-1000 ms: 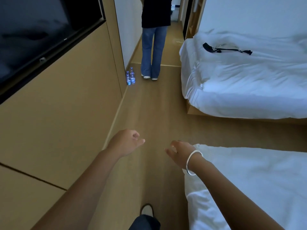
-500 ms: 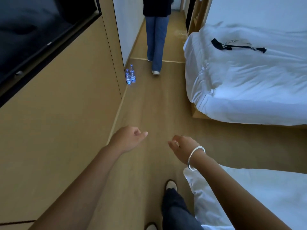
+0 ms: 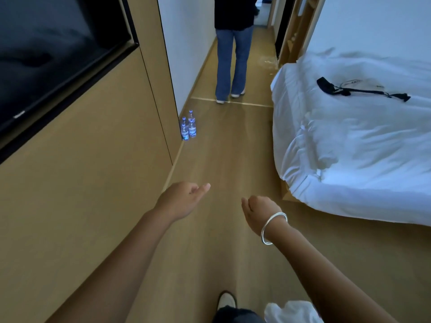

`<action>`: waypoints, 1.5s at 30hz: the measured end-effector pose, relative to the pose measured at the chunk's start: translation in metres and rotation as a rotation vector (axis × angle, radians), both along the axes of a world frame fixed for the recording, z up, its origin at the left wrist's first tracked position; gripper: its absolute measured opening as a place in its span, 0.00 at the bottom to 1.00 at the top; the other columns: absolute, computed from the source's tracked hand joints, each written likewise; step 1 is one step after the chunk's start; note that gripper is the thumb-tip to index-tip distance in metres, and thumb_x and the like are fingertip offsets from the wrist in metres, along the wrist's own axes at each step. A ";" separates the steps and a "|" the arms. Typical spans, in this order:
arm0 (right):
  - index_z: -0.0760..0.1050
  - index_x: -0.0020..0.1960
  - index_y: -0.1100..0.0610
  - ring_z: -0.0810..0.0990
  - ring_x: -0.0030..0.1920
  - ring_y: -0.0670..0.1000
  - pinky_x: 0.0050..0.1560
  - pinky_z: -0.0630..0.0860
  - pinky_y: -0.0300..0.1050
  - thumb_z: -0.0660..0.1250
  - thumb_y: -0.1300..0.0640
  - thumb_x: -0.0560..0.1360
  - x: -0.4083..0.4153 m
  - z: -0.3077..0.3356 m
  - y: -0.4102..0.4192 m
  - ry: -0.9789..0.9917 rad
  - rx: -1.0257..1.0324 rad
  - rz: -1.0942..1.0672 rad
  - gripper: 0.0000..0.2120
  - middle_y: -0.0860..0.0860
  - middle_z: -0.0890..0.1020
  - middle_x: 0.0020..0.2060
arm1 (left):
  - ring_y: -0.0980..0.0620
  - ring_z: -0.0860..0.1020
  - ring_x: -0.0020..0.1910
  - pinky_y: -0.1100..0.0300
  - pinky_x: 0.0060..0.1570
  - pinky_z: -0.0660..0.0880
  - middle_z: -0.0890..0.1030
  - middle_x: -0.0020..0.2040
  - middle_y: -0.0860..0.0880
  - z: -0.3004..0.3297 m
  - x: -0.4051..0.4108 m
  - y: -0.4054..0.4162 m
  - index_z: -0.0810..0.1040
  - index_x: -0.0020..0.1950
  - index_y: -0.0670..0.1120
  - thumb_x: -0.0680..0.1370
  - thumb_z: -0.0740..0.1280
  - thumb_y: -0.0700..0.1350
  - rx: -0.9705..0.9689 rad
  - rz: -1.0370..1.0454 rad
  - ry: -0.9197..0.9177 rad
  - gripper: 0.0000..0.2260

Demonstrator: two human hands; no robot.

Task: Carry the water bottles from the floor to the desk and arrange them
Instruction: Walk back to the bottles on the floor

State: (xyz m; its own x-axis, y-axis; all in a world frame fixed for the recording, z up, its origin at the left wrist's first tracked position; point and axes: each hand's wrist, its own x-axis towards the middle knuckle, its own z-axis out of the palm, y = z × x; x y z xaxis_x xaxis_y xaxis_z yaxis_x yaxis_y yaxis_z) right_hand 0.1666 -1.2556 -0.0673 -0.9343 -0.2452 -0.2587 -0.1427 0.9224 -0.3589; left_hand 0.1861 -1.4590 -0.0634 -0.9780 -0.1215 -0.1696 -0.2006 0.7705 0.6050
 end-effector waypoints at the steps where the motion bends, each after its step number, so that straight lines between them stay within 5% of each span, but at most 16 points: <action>1: 0.62 0.29 0.58 0.70 0.32 0.56 0.34 0.63 0.43 0.49 0.51 0.80 -0.017 0.001 -0.002 0.002 0.001 0.000 0.23 0.52 0.68 0.27 | 0.53 0.61 0.25 0.58 0.29 0.56 0.60 0.23 0.54 0.000 -0.015 -0.002 0.58 0.27 0.49 0.77 0.58 0.61 0.004 0.002 0.009 0.24; 11: 0.65 0.32 0.53 0.75 0.39 0.57 0.38 0.68 0.43 0.55 0.50 0.77 -0.152 -0.005 -0.025 -0.070 -0.022 0.063 0.16 0.52 0.74 0.35 | 0.56 0.71 0.32 0.60 0.33 0.64 0.71 0.29 0.57 -0.018 -0.149 -0.028 0.68 0.30 0.53 0.76 0.61 0.61 0.008 0.003 -0.091 0.18; 16: 0.76 0.48 0.57 0.78 0.46 0.57 0.47 0.76 0.46 0.56 0.49 0.77 -0.237 -0.012 -0.057 -0.093 -0.007 0.062 0.15 0.53 0.80 0.46 | 0.52 0.78 0.45 0.57 0.48 0.73 0.79 0.42 0.54 -0.025 -0.239 -0.059 0.76 0.39 0.52 0.75 0.64 0.59 0.002 -0.009 -0.128 0.12; 26: 0.72 0.62 0.55 0.76 0.57 0.55 0.56 0.74 0.47 0.56 0.47 0.78 -0.410 -0.008 -0.133 -0.098 0.016 0.041 0.18 0.52 0.77 0.59 | 0.51 0.78 0.46 0.57 0.47 0.73 0.80 0.45 0.53 -0.019 -0.426 -0.134 0.79 0.47 0.48 0.75 0.64 0.58 -0.047 -0.066 -0.155 0.14; 45: 0.73 0.59 0.56 0.76 0.56 0.56 0.55 0.73 0.47 0.57 0.48 0.77 -0.754 -0.043 -0.167 -0.172 0.032 0.155 0.17 0.53 0.77 0.58 | 0.52 0.78 0.51 0.53 0.54 0.75 0.80 0.48 0.53 -0.057 -0.728 -0.154 0.78 0.50 0.48 0.75 0.64 0.57 -0.003 0.052 -0.303 0.13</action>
State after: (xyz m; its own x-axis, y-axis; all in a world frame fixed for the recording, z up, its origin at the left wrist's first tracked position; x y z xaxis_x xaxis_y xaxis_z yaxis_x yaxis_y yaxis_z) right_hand -0.5871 -1.4225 -0.1106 -0.8275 -0.3715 -0.4209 -0.2231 0.9056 -0.3607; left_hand -0.5419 -1.6132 -0.1200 -0.8753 -0.1709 -0.4524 -0.4109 0.7562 0.5092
